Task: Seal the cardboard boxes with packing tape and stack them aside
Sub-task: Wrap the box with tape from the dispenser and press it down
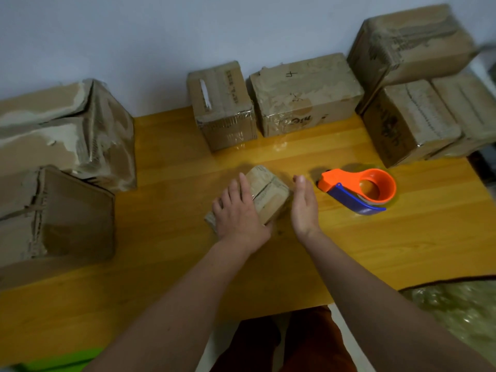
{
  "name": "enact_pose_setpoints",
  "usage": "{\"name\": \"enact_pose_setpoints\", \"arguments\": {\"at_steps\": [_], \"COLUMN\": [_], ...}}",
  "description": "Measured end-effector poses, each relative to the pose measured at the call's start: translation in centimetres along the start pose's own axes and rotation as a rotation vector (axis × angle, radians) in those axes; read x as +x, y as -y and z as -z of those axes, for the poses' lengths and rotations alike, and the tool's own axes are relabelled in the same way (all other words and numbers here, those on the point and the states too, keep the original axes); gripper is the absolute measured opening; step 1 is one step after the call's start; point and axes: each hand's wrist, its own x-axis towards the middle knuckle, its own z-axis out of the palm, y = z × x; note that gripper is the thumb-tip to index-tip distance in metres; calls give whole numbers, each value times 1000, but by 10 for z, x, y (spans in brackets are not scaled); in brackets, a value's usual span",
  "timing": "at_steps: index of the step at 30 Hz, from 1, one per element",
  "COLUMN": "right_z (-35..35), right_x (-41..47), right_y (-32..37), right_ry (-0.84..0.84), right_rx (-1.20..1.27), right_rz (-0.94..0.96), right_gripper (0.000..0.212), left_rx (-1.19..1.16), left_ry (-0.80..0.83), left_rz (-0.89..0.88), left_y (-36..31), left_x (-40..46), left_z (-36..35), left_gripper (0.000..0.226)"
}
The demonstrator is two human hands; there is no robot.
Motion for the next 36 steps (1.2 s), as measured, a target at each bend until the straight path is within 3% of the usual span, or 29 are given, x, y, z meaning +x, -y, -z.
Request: {"name": "enact_pose_setpoints", "arguments": {"at_steps": [4, 8, 11, 14, 16, 18, 27, 32, 36], "right_z": [-6, -2, 5, 3, -4, -7, -1, 6, 6], "right_x": [-10, 1, 5, -2, -5, -5, -4, -12, -20], "right_y": [5, 10, 22, 34, 37, 36, 44, 41, 44], "right_ry": [80, 124, 103, 63, 156, 197, 297, 373, 320], "right_rx": [-278, -308, -588, -659, -614, -610, -758, -623, -523], "right_rz": [273, 127, 33, 202, 234, 200, 7, -123, -155], "right_gripper": [40, 35, 42, 52, 52, 48, 32, 32, 46], "left_rx": [-40, -63, -137, -644, -1087, -1328, -1446, -1504, -1437], "left_ry": [-44, -30, -78, -182, -90, -7, 225, 292, 277], "left_rz": [-23, -131, -151, 198, 424, 520, 603, 594, 558], "left_y": [3, 16, 33, 35, 24, 18, 48, 62, 65], "left_x": [-1, 0, -18, -55, -71, -72, -51, -45, -37], "left_z": [-3, 1, 3, -7, -14, -19, -9, -4, 9], "left_gripper": [119, 122, 130, 118, 95, 80, 66, 58, 53]}}
